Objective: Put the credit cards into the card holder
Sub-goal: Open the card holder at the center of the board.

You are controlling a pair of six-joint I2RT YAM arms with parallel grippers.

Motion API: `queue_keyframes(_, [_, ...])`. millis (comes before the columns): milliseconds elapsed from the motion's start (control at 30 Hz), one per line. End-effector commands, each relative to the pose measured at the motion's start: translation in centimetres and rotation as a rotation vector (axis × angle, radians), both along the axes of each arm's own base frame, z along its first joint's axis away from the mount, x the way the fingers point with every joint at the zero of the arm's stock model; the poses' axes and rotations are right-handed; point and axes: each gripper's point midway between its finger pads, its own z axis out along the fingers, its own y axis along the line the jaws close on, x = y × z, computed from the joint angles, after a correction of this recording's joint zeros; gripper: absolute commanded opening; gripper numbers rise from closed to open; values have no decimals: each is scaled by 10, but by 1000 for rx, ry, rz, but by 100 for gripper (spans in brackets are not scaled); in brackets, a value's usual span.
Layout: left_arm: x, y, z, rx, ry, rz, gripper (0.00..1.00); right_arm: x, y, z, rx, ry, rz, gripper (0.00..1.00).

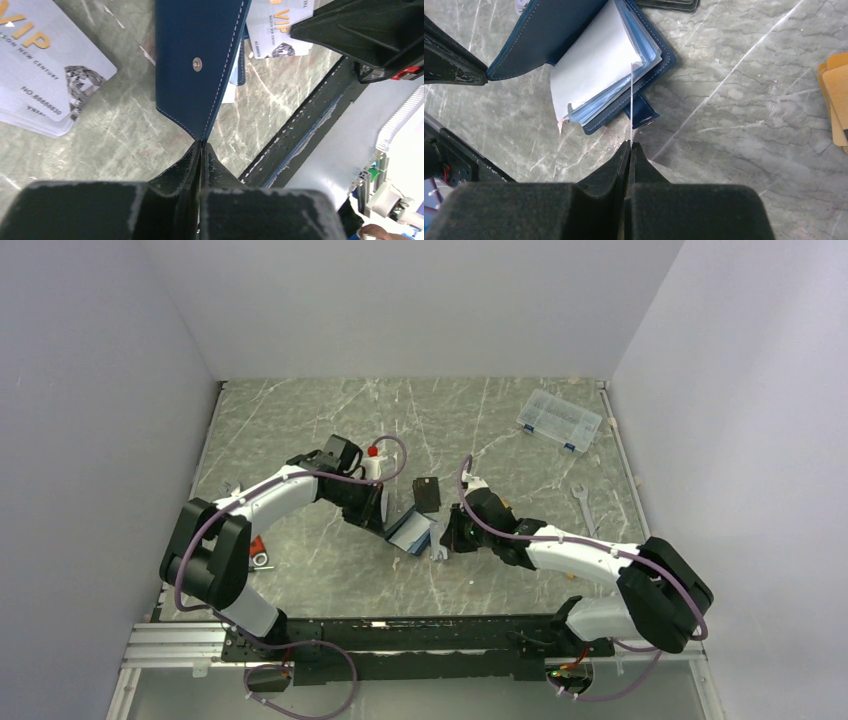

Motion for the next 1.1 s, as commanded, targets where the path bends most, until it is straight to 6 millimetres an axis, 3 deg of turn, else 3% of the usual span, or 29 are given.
queue_keyframes(0, [15,9,-4,48,-73,14,11,11,1,7,-12,-12,-54,0])
queue_keyframes(100, [26,15,-7,104,-95,36,19,11,3,3,-19,3,-44,0])
queue_keyframes(200, [36,19,-8,140,-119,57,21,10,4,-2,-25,11,-38,0])
queue_keyframes(600, [83,16,3,182,-192,131,22,-7,-4,-21,-53,36,-9,0])
queue_keyframes(1067, [113,10,-19,249,-219,164,21,-14,-5,-34,-58,43,19,0])
